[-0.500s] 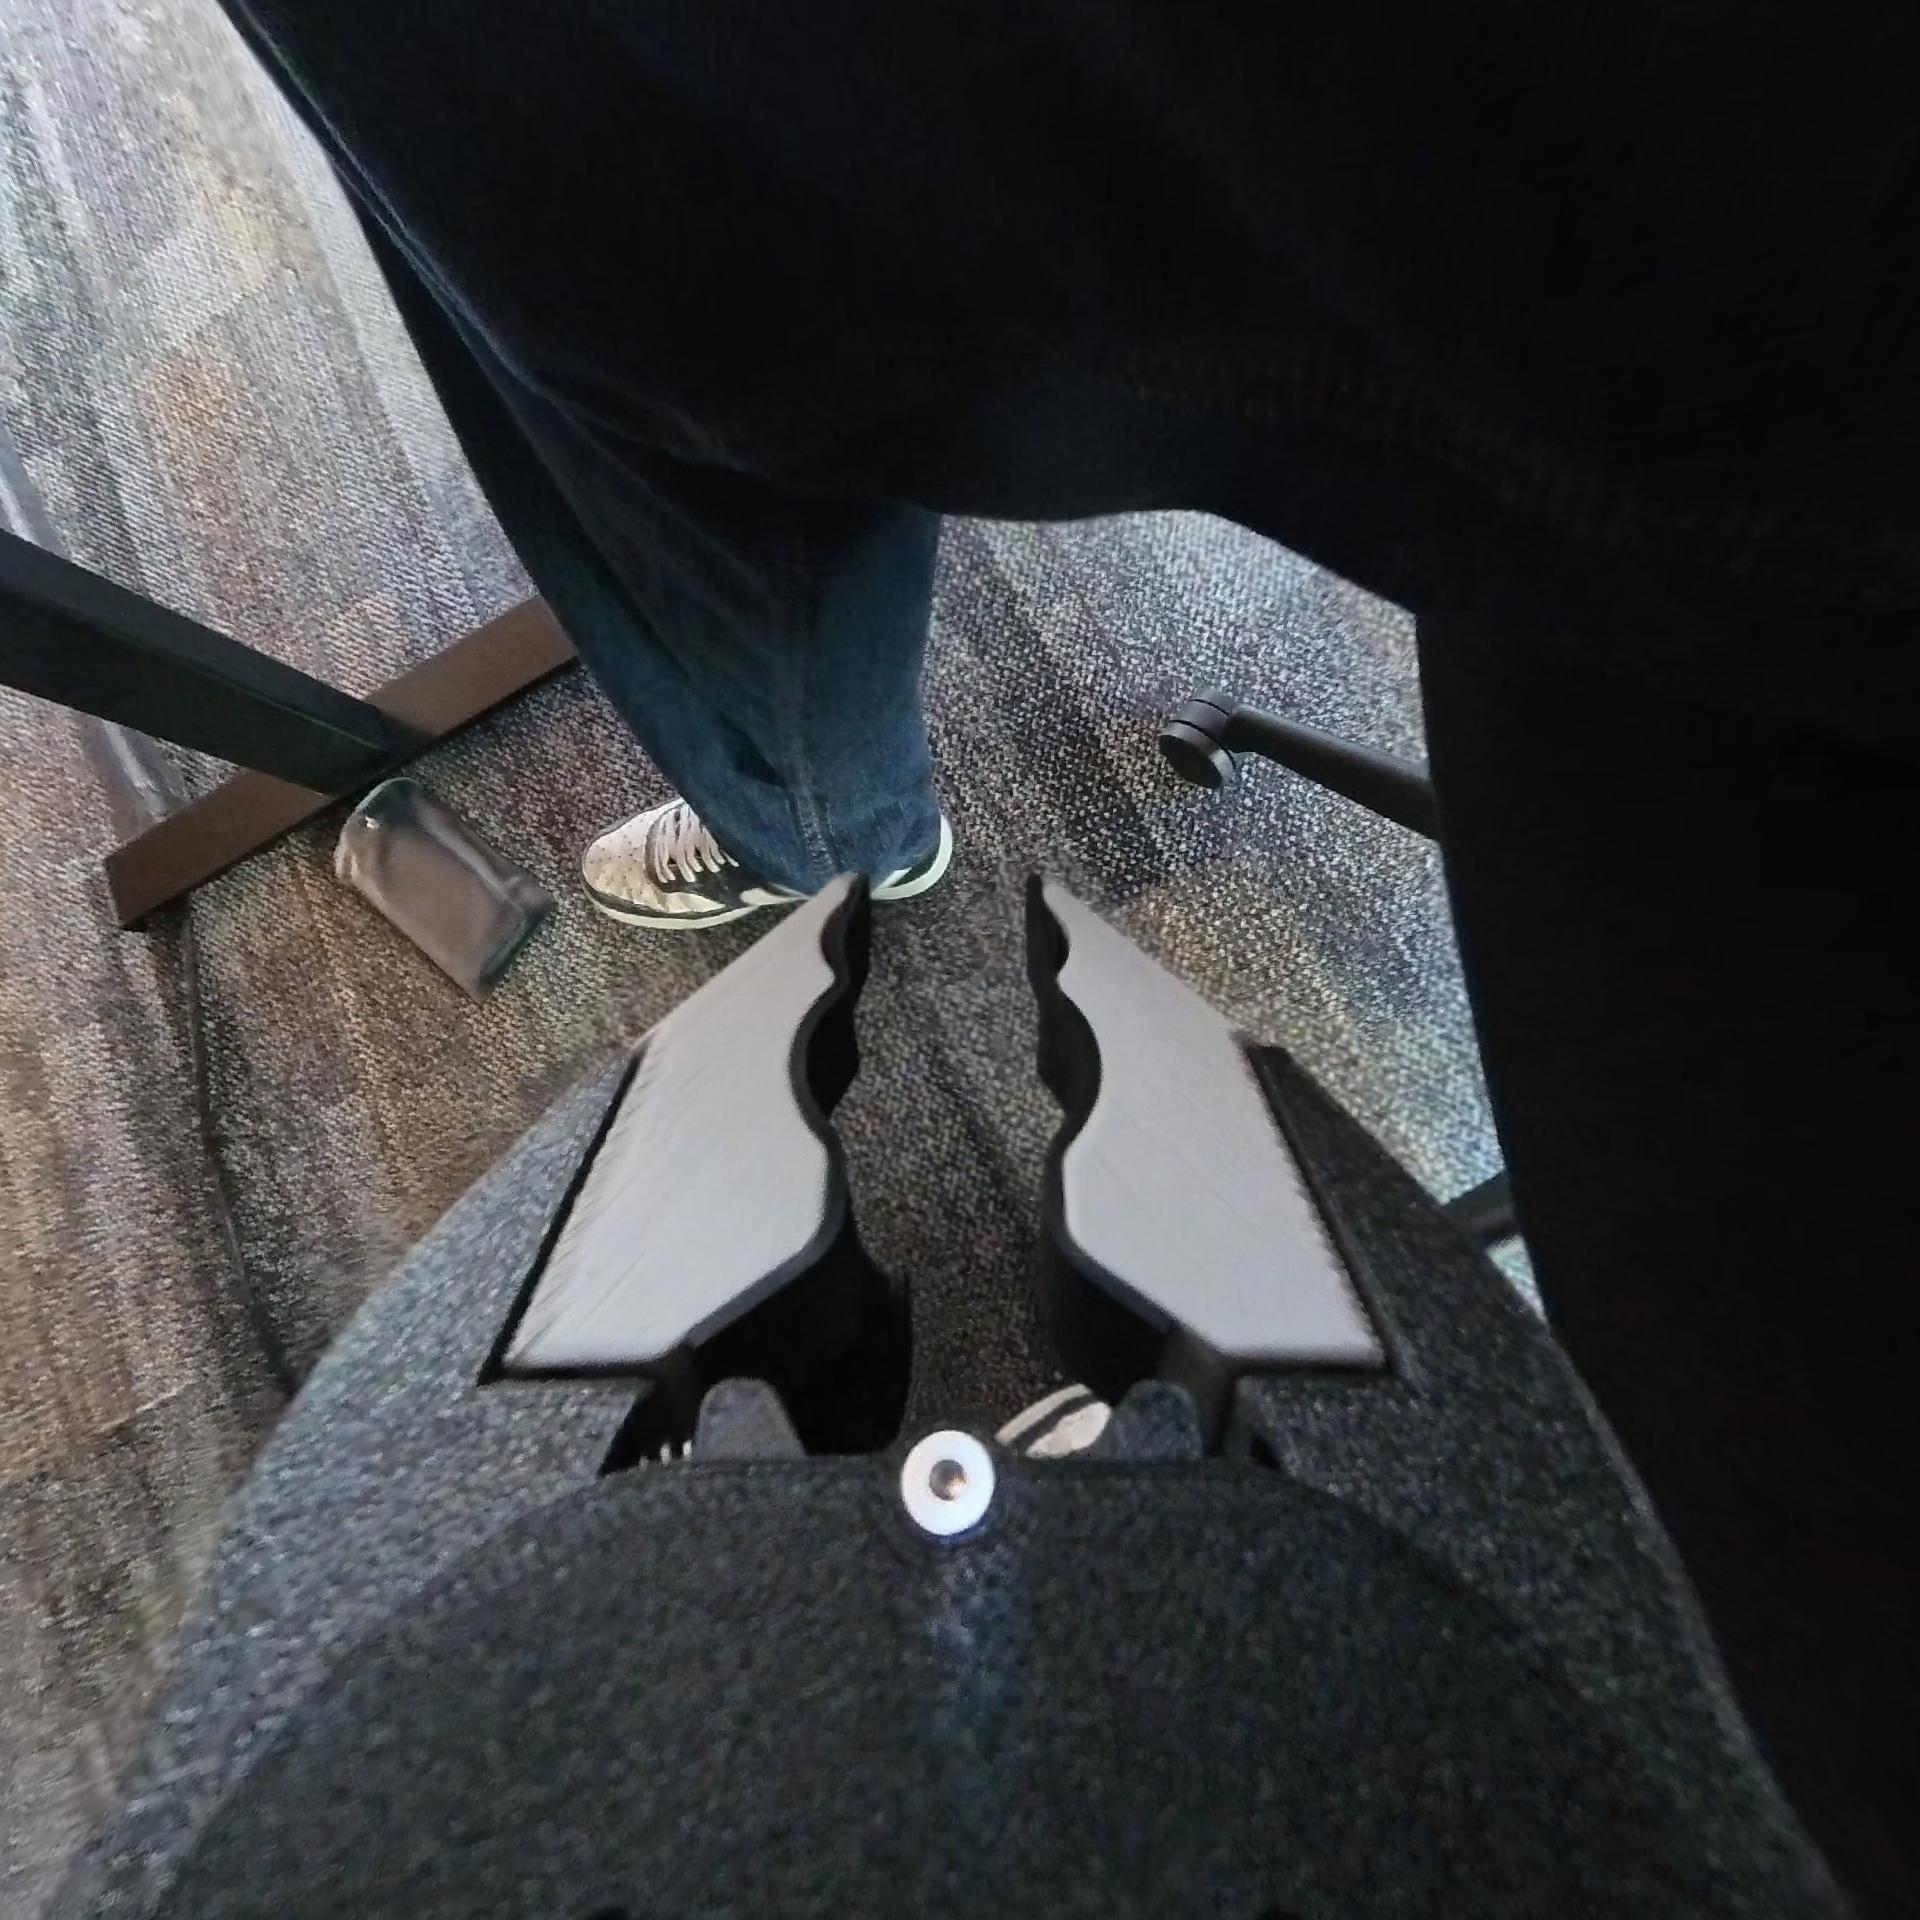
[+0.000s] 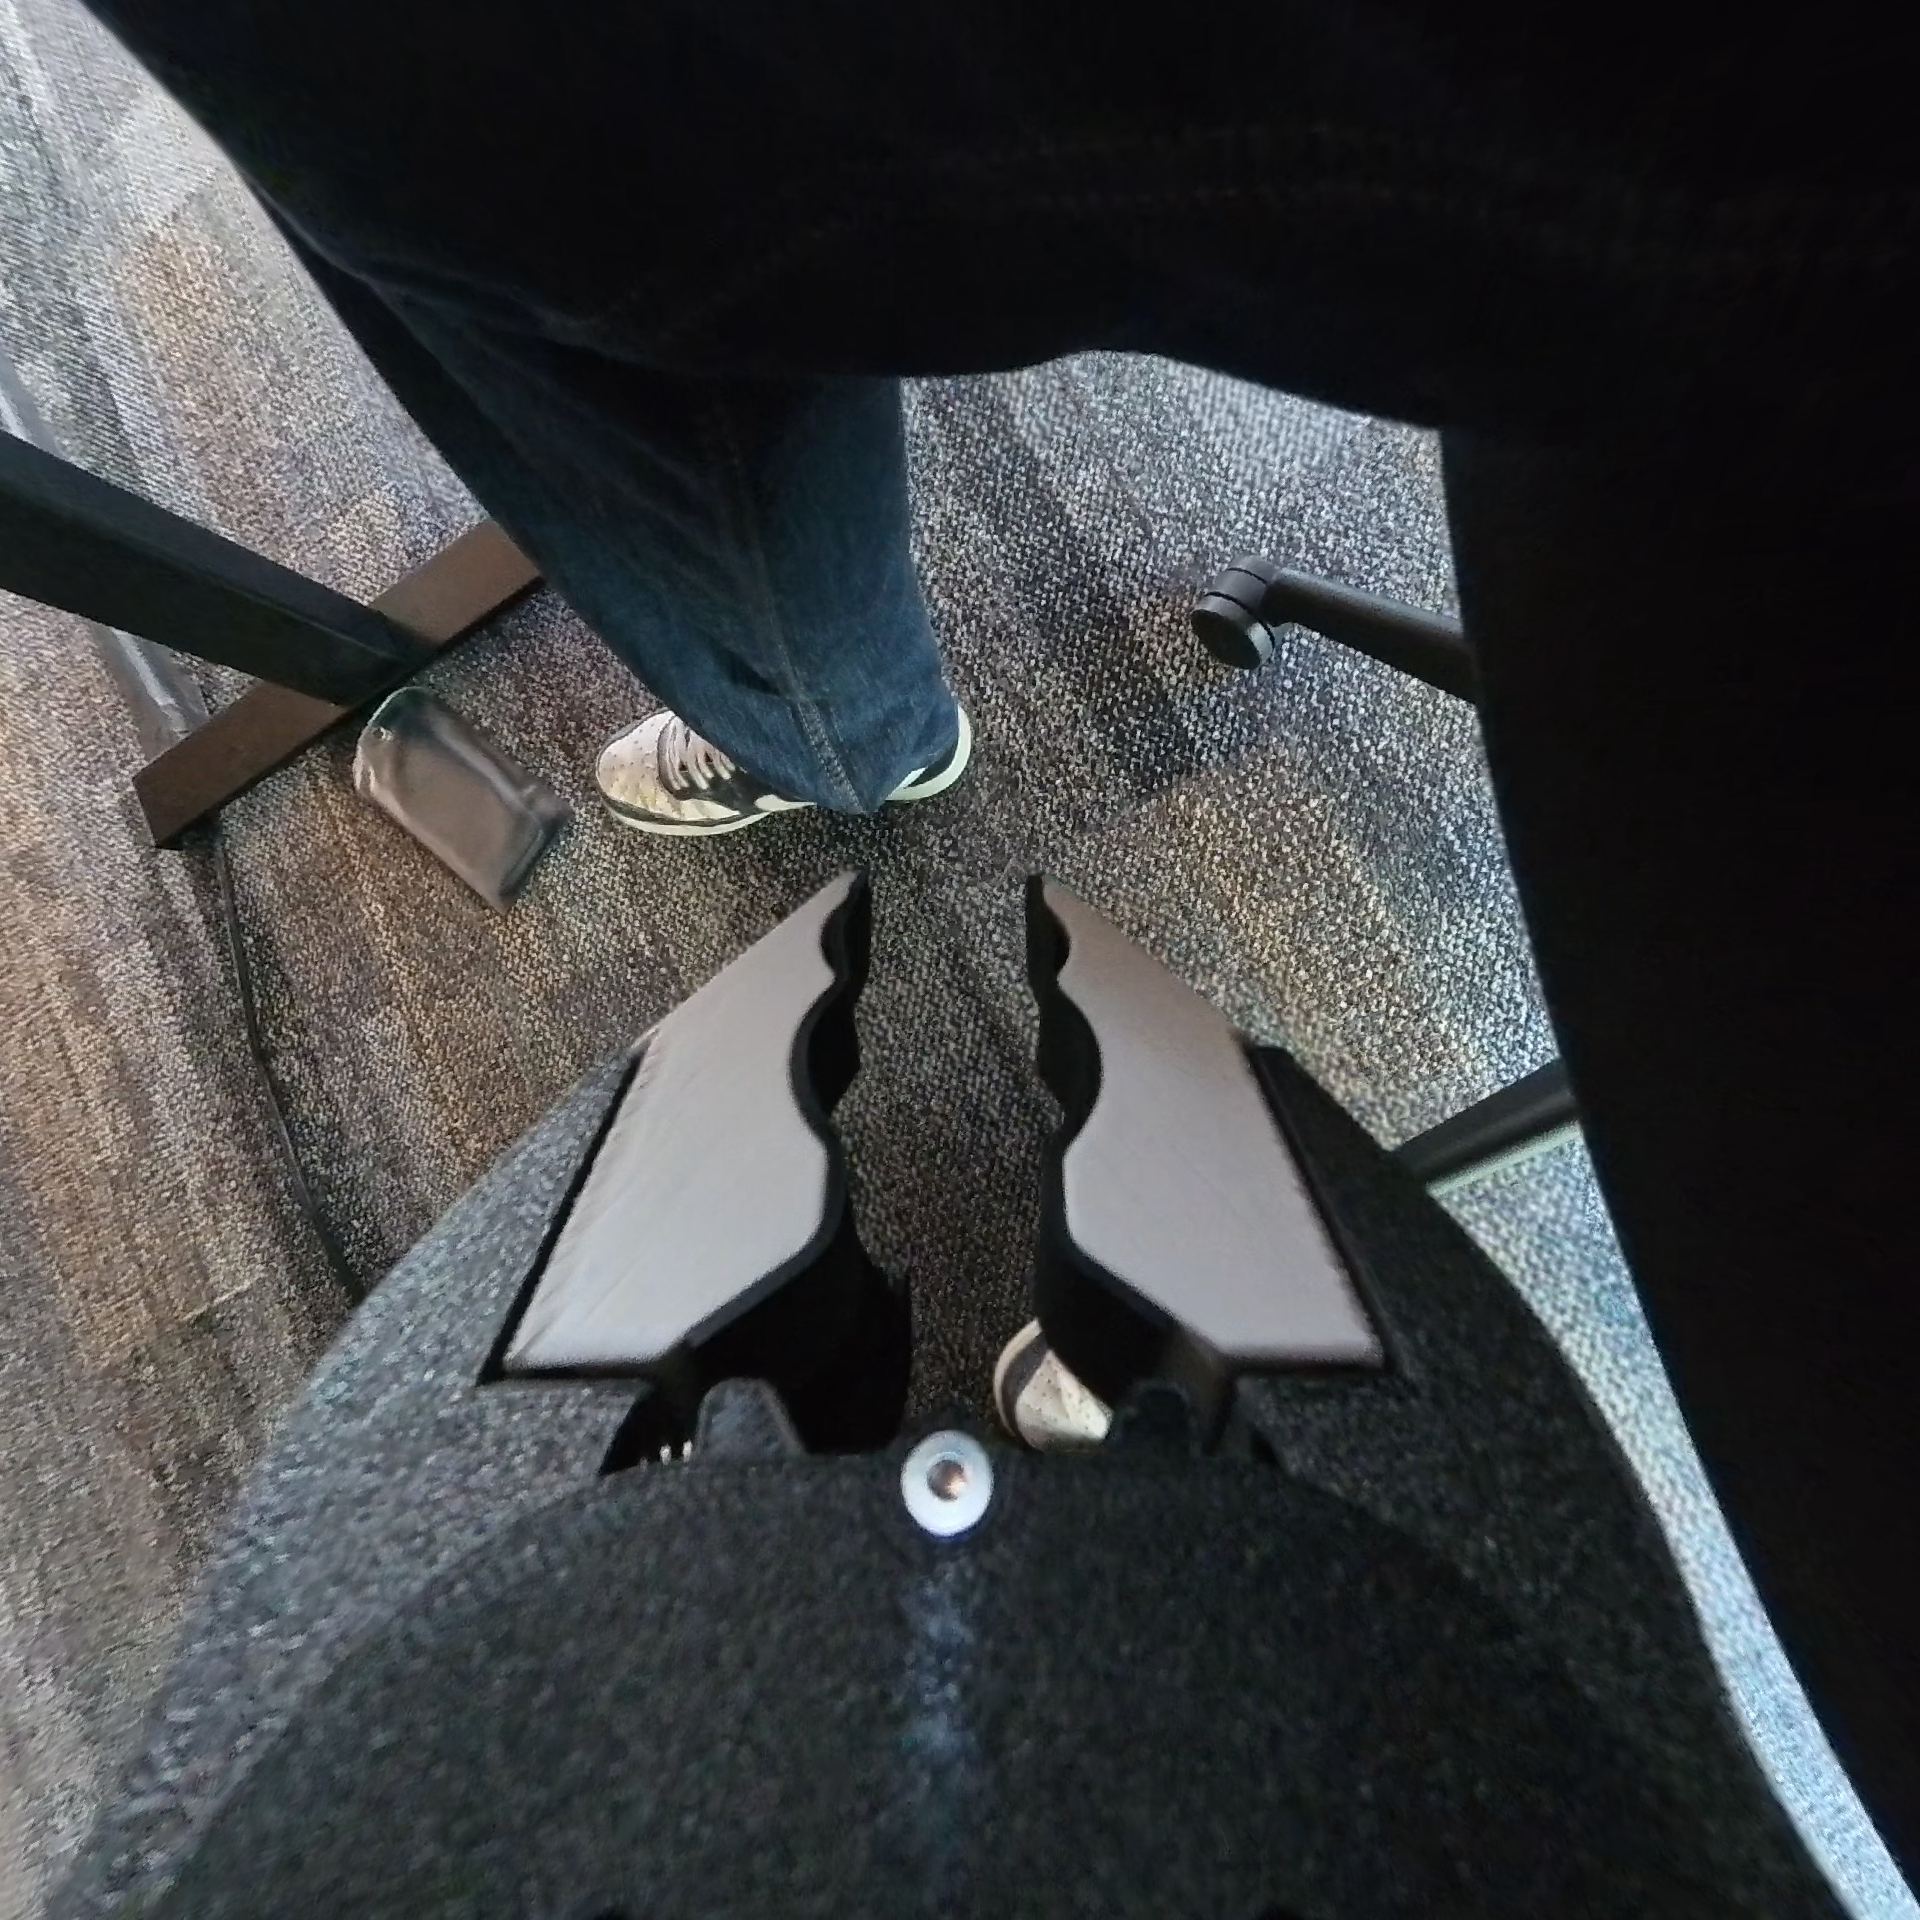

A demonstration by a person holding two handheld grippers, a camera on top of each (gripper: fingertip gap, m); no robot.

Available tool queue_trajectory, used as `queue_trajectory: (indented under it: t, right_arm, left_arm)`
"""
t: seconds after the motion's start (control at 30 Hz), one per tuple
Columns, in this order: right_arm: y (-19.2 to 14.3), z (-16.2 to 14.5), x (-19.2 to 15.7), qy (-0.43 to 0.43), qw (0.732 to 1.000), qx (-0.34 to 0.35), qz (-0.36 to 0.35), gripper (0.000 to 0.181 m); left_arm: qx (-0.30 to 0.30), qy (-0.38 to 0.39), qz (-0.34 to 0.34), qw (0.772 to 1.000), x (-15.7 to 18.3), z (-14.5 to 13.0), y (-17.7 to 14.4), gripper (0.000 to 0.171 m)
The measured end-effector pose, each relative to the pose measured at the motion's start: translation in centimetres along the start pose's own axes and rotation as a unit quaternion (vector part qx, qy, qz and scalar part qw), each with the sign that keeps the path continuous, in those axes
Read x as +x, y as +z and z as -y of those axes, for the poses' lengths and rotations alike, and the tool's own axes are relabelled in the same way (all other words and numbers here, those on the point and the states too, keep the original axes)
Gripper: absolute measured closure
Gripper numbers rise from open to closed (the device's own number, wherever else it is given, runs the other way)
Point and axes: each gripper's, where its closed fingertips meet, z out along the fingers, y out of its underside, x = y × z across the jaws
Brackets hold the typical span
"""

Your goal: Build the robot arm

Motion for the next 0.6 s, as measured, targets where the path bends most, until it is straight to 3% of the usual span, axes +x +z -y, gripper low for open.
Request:
queue_trajectory:
  t: [0.23,0.6]
  right_arm:
    - [0.2,2.7,-0.6,0.045,0.998,-0.020,-0.034,0.161]
    - [0.0,1.2,-0.2,0.042,0.997,-0.044,-0.049,0.161]
  left_arm:
    - [0.001,0.018,-0.004,1.000,0.1,0.5,0.1,0.143]
    - [0.005,0.012,0.002,1.000,-0.7,0.4,-0.3,0.143]
